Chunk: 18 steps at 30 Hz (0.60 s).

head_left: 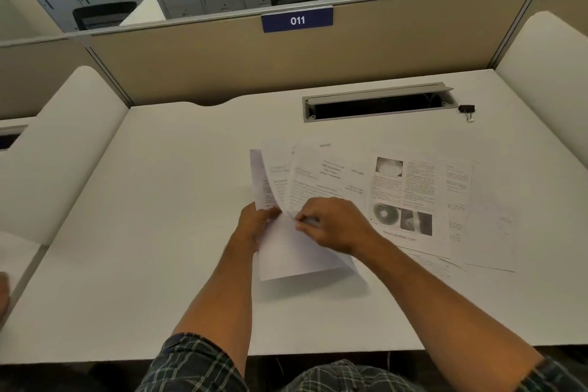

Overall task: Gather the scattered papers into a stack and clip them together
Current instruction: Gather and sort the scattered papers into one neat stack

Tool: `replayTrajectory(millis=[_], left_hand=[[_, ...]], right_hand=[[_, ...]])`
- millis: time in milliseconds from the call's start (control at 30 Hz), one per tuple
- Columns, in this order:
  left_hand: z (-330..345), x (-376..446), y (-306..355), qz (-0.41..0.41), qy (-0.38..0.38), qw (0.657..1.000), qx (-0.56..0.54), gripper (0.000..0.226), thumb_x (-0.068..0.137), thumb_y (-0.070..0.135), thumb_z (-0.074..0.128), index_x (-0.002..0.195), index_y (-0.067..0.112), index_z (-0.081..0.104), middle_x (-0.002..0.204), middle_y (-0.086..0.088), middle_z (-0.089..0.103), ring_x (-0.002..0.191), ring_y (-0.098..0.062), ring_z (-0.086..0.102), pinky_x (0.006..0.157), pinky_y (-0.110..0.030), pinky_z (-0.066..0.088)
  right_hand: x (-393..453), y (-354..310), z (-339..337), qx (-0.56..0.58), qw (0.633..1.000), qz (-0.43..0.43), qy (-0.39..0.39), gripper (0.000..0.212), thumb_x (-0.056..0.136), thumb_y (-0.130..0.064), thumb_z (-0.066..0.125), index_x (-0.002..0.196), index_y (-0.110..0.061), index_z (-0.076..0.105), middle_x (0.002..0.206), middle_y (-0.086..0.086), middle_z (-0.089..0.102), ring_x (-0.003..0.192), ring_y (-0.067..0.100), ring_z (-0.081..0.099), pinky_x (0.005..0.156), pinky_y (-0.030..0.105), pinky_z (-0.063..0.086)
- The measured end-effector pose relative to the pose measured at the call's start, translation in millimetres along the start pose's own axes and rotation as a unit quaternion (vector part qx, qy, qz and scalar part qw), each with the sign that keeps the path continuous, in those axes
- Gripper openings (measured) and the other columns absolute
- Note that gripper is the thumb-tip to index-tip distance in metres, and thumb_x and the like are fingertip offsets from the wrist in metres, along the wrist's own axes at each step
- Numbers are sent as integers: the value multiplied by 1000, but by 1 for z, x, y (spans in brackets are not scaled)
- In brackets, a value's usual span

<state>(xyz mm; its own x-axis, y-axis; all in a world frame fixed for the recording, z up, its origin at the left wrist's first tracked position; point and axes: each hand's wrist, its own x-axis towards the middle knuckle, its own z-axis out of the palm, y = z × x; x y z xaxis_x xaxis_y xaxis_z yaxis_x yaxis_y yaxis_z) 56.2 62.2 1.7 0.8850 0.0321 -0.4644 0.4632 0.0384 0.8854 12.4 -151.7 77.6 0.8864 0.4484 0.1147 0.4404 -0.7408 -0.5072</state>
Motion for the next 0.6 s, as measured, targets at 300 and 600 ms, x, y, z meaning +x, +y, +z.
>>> replayTrajectory(millis=[300,600], left_hand=[[8,-4,3,-8,-49,999,-4,40,79,19,79,114,0,73,108,-20,76,98,-38,72,88,-46,59],[18,-3,4,5,0,996,86,60,99,69,39,118,24,75,110,-3,78,98,-25,75,89,-44,61]], right_hand=[[-2,-3,26,14,995,70,-67,45,97,-44,61,139,-29,61,143,-7,60,124,18,60,100,32,48],[-2,-6,43,47,987,142,-50,64,99,-21,58,156,-32,32,163,-1,35,138,28,50,109,38,46]])
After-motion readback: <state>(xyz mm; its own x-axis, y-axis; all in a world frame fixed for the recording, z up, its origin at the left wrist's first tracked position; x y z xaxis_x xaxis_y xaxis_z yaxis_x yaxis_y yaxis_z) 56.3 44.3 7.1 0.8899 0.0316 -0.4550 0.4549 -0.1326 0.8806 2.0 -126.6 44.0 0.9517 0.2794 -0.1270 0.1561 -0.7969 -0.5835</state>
